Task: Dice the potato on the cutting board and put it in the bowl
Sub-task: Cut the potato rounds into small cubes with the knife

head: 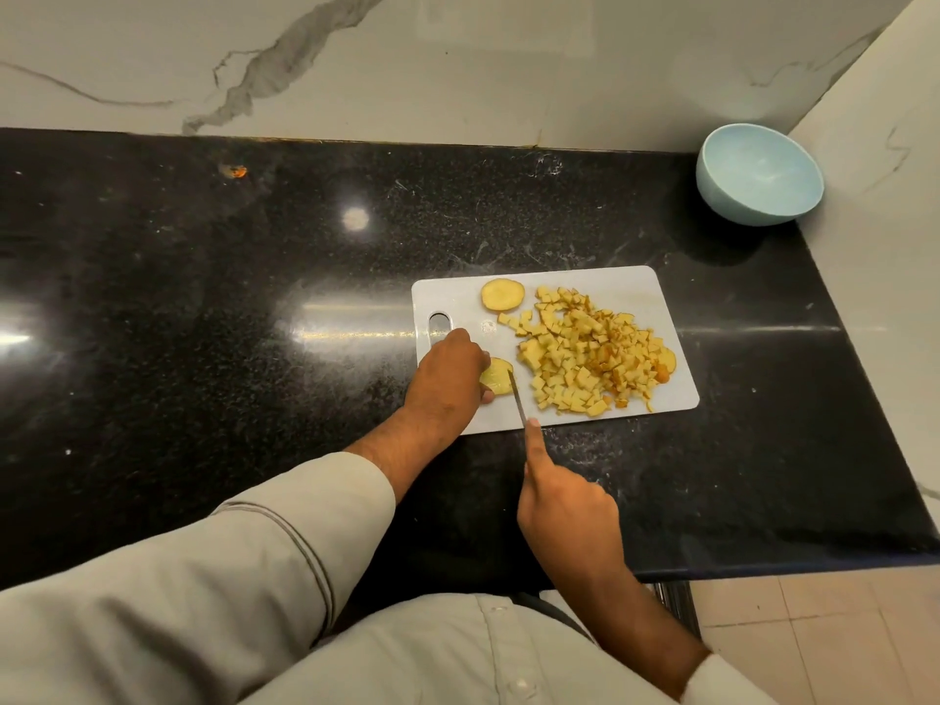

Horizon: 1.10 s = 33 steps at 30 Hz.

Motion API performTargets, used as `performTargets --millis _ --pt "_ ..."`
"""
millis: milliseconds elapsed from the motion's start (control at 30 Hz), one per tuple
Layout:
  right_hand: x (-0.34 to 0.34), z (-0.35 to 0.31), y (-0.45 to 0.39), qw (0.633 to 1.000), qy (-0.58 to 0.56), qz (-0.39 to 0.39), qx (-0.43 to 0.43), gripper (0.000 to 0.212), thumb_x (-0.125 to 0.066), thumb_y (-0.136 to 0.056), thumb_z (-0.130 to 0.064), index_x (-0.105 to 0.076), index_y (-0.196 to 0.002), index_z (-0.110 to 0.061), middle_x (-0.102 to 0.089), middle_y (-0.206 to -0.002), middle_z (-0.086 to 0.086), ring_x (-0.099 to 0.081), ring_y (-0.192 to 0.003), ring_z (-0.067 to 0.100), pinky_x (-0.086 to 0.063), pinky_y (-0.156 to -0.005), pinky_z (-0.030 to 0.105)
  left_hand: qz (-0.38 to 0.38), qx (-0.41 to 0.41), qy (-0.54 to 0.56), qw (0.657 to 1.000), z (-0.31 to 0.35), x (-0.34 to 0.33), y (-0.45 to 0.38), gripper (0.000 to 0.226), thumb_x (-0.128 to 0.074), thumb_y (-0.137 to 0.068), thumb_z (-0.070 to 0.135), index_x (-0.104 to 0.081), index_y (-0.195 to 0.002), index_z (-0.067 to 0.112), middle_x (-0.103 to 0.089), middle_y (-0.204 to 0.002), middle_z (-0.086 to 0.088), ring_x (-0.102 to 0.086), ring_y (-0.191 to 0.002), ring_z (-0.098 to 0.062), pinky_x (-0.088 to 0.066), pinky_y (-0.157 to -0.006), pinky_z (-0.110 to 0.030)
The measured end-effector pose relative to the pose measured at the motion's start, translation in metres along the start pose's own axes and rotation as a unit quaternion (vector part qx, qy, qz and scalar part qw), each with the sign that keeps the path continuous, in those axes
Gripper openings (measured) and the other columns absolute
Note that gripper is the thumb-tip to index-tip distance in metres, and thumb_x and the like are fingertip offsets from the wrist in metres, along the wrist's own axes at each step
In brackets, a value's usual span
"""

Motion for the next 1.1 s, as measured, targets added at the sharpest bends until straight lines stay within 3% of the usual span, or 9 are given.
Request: performTargets --millis 233,400,467,533,633,733,833,1000,1100 --pt "-0.005 -0.028 -0.056 1.0 -0.02 -0.016 -0.005 0.067 -0.034 -0.095 -0.022 -0.001 -0.154 -0.027 -0.037 -0.065 -0.002 -0.055 -0.067 0.027 -0.033 -0.056 0.034 0.004 0.021 0.04 0.999 -0.004 0.002 -0.001 0.009 -0.069 -0.084 0.011 -0.067 -0.08 0.002 -0.063 -0.082 -0.009 -0.066 -0.073 -0.026 -0.056 -0.07 -0.039" --pt "-0.013 -0.033 -0.069 0.999 -0.025 -0.028 -0.004 0.068 -0.034 -0.094 -0.02 -0.001 -0.153 -0.027 -0.037 -0.07 0.0 -0.059 -0.072 0.029 -0.033 -0.056 0.034 0.03 0.015 0.043 0.999 -0.004 0.005 0.003 0.014 -0.066 -0.086 0.014 -0.068 -0.077 0.005 -0.059 -0.079 -0.006 -0.06 -0.07 -0.022 -0.043 -0.058 -0.026" --pt "-0.016 -0.032 -0.07 0.999 -0.019 -0.031 -0.002 0.069 -0.034 -0.094 -0.019 0.0 -0.154 -0.026 -0.037 -0.069 0.0 -0.053 -0.065 0.027 -0.032 -0.056 0.033 0.036 0.023 0.057 0.997 -0.005 0.007 0.004 0.014 -0.064 -0.087 0.014 -0.062 -0.077 0.004 -0.058 -0.08 -0.004 -0.059 -0.07 -0.02 -0.04 -0.054 -0.022" --pt "-0.018 -0.031 -0.066 0.999 -0.017 -0.039 -0.004 0.07 -0.035 -0.093 -0.019 0.001 -0.154 -0.025 -0.038 -0.067 0.0 -0.045 -0.061 0.024 -0.032 -0.056 0.033 0.034 0.007 0.051 0.998 -0.002 0.008 0.005 0.009 -0.067 -0.084 0.009 -0.062 -0.079 0.004 -0.057 -0.085 -0.005 -0.058 -0.075 -0.021 -0.043 -0.06 -0.026" --pt "-0.02 -0.028 -0.051 0.999 -0.008 -0.045 -0.001 0.072 -0.036 -0.093 -0.019 0.002 -0.153 -0.024 -0.056 -0.078 0.005 -0.059 -0.07 0.027 -0.032 -0.056 0.032 0.03 -0.001 0.052 0.998 -0.001 0.008 0.005 0.011 -0.071 -0.079 0.006 -0.066 -0.088 0.003 -0.06 -0.093 -0.01 -0.061 -0.085 -0.027 -0.048 -0.07 -0.032" --pt "-0.02 -0.024 -0.028 0.999 0.013 -0.046 0.01 0.072 -0.036 -0.095 -0.02 0.006 -0.153 -0.023 -0.043 -0.069 -0.001 -0.059 -0.067 0.025 -0.028 -0.051 0.03 0.032 0.002 0.043 0.999 -0.004 0.005 0.005 0.021 -0.074 -0.081 0.01 -0.068 -0.1 0.003 -0.059 -0.097 -0.008 -0.06 -0.091 -0.027 -0.046 -0.073 -0.03" --pt "-0.025 -0.017 -0.001 0.998 0.021 -0.062 0.017 0.069 -0.032 -0.098 -0.022 0.009 -0.152 -0.025 -0.053 -0.077 -0.001 -0.061 -0.07 0.022 -0.033 -0.054 0.031 0.029 0.009 0.053 0.998 -0.006 0.002 0.004 0.031 -0.075 -0.08 0.011 -0.065 -0.108 0.004 -0.06 -0.104 -0.01 -0.059 -0.097 -0.027 -0.046 -0.08 -0.032" --pt "-0.02 -0.005 0.029 0.998 0.008 -0.064 0.025 0.064 -0.028 -0.1 -0.028 0.009 -0.152 -0.028 -0.054 -0.079 -0.004 -0.061 -0.072 0.018 -0.037 -0.058 0.031 0.023 0.038 0.092 0.995 -0.017 0.001 0.004 0.036 -0.074 -0.082 0.014 -0.065 -0.117 0.01 -0.054 -0.08 0.008 -0.054 -0.074 -0.007 -0.033 -0.063 -0.017" --pt "-0.002 -0.009 0.02 1.0 -0.016 -0.015 0.014 0.062 -0.03 -0.1 -0.031 0.002 -0.153 -0.03 -0.053 -0.072 -0.006 -0.06 -0.065 0.018 -0.042 -0.058 0.031 -0.007 0.029 0.059 0.998 -0.02 0.002 0.003 0.043 -0.075 -0.08 0.02 -0.065 -0.121 0.013 -0.063 -0.091 -0.001 -0.06 -0.089 -0.019 -0.036 -0.072 -0.02"
Point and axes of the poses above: each hand's wrist, its own y-axis away from the middle knuckle, its own x-axis out of the back of the hand, z = x × y, the point moved 7 cm from there along -y, towards the middle knuckle
